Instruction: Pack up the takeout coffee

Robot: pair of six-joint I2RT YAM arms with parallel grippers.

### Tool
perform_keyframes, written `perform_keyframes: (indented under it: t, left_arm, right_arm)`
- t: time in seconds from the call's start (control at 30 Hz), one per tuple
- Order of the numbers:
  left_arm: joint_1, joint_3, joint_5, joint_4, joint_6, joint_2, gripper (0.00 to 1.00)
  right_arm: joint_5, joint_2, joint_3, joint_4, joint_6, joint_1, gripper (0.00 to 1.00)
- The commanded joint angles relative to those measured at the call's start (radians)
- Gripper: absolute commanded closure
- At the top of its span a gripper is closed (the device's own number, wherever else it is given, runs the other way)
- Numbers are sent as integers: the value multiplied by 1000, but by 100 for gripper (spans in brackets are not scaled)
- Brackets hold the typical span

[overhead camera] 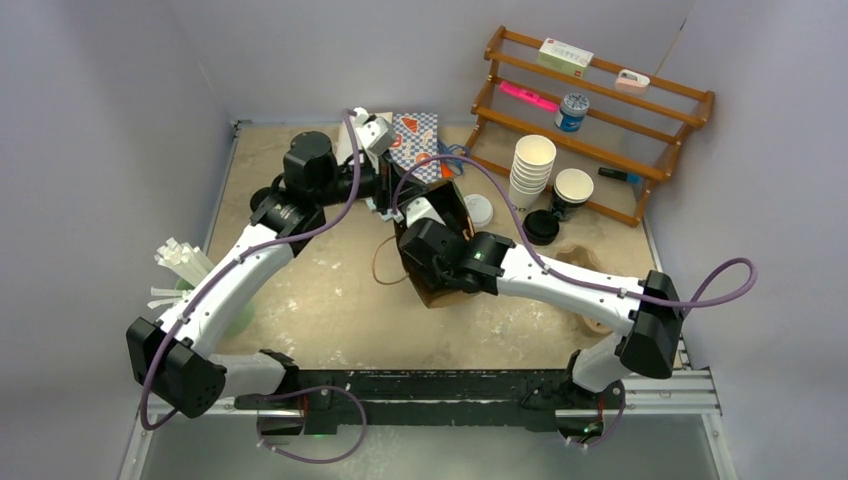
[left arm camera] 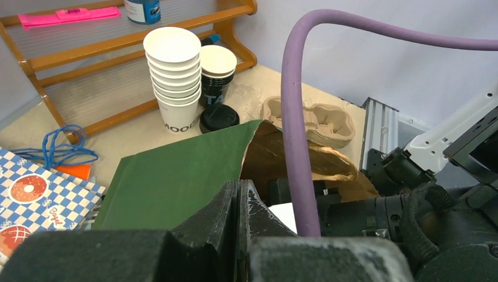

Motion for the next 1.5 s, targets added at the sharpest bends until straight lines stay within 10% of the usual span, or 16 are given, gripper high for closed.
perform_keyframes:
  t: [0.0,1.47]
  left_arm:
    - [-3,63,59,15,22,7,100]
    - [-2,247,65,-228,-127,144,100]
  right_arm:
    - [53,25,0,-11,15,-21,34]
    - [-280,88,63,-154,71,-146,36]
